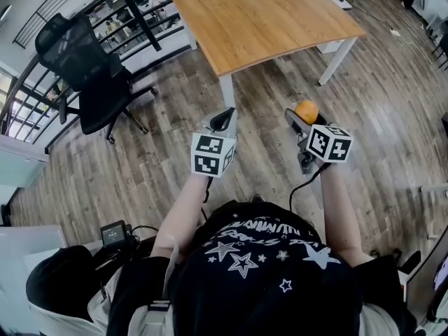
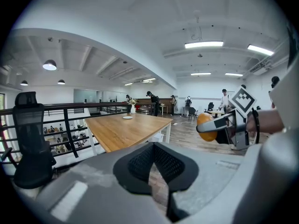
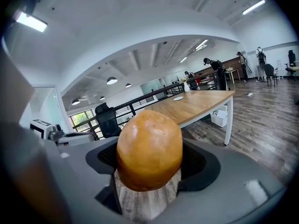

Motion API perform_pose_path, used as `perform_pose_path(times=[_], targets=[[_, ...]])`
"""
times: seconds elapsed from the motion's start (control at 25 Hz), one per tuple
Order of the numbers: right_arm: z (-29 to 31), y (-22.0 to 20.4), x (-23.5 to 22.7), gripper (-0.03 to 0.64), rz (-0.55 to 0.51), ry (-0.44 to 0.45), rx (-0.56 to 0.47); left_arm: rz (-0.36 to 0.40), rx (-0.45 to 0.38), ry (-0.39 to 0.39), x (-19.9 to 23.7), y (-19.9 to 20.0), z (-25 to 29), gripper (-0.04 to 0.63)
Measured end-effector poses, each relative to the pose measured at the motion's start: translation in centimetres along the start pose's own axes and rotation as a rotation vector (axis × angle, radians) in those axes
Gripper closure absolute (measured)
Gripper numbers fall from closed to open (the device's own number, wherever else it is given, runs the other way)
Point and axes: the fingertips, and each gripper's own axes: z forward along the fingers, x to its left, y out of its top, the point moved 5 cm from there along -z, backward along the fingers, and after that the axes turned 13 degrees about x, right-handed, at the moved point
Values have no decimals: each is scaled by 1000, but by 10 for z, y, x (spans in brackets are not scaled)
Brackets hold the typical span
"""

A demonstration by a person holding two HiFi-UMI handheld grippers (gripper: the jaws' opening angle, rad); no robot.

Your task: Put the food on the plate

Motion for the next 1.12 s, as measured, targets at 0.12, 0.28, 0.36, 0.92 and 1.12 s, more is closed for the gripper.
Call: perform_pose_path(times=[0.12, 0.28, 0.36, 0.92, 1.12], targets=[[-1, 9, -12, 253, 8, 13, -2, -10, -5, 25, -3, 7, 6, 594], [2, 20, -30, 253, -1, 36, 9, -39, -4, 54, -9, 13, 14, 594], [4, 21, -35, 253, -4, 57, 22, -52, 0, 69, -12, 12, 15, 594], [41, 35, -51, 253, -5, 109, 57, -90, 4, 108, 11, 22, 47, 594], [56, 50, -73, 253, 19, 58, 42, -93, 16, 78, 31, 24, 83, 594]])
